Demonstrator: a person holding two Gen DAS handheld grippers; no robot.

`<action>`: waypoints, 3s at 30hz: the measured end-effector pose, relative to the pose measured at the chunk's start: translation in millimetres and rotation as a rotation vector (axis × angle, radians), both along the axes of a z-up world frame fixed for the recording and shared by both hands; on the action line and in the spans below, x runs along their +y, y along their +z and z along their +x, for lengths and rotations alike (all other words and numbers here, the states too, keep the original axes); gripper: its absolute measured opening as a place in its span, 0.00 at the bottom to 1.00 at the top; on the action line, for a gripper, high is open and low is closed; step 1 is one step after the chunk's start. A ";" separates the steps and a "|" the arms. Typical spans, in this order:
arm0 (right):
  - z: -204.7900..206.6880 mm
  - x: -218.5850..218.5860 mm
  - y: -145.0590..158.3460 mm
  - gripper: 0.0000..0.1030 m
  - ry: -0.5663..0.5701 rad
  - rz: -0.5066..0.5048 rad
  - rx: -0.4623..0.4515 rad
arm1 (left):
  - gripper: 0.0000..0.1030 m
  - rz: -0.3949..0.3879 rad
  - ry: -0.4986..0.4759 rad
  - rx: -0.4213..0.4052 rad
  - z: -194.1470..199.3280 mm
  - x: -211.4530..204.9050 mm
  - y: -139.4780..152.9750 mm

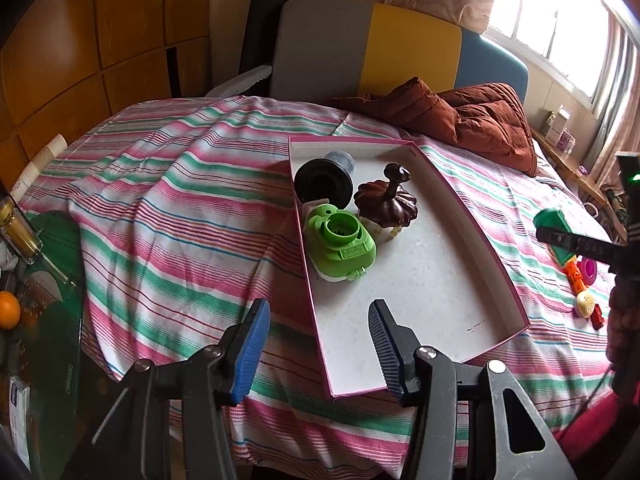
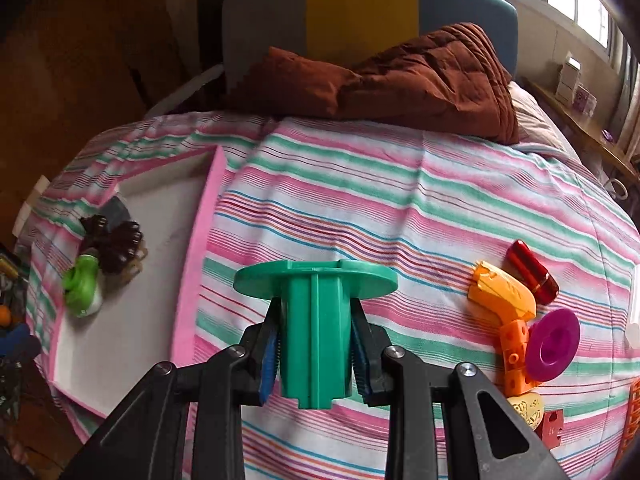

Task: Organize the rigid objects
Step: 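Hold the teal spool with the right gripper near the toy pile, then carry the teal spool into the tray and open the right gripper, then move both tools toward the remaining toy pile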

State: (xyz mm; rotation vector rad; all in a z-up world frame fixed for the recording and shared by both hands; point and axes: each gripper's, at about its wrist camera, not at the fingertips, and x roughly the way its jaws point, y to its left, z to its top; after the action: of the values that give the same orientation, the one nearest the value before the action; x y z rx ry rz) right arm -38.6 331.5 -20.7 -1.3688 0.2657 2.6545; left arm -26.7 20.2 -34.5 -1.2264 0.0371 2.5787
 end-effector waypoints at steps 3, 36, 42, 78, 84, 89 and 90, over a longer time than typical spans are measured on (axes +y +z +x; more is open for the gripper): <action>-4.0 -30.4 17.7 0.29 0.099 -0.019 0.037 | 0.51 0.001 0.007 0.002 0.0 -2.8 0.1; -101.4 -141.4 -49.5 0.44 0.240 -0.049 -0.146 | 0.51 0.020 0.078 -0.024 -4.7 -34.4 -7.7; -81.8 -137.5 -38.1 0.44 0.232 -0.044 -0.100 | 0.51 0.012 0.075 -0.007 -0.3 -33.2 -2.7; 76.8 100.0 27.9 0.45 -0.266 0.005 0.089 | 0.51 -0.038 -0.049 0.034 11.0 12.5 12.9; 127.0 171.1 14.1 0.45 -0.543 -0.050 0.114 | 0.51 -0.058 -0.103 0.049 11.9 34.2 17.1; 156.6 202.9 8.8 0.45 -0.693 -0.222 0.206 | 0.53 -0.078 -0.156 0.050 11.0 59.0 18.4; 157.5 204.9 9.0 0.45 -0.700 -0.234 0.213 | 0.57 -0.080 -0.167 0.049 10.7 64.6 18.2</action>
State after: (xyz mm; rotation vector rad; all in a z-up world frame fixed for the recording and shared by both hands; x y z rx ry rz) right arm 118.9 536.4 -11.7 -0.8160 0.9141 2.2001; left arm -16.0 84.8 -16.3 -1.1348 0.2448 2.4827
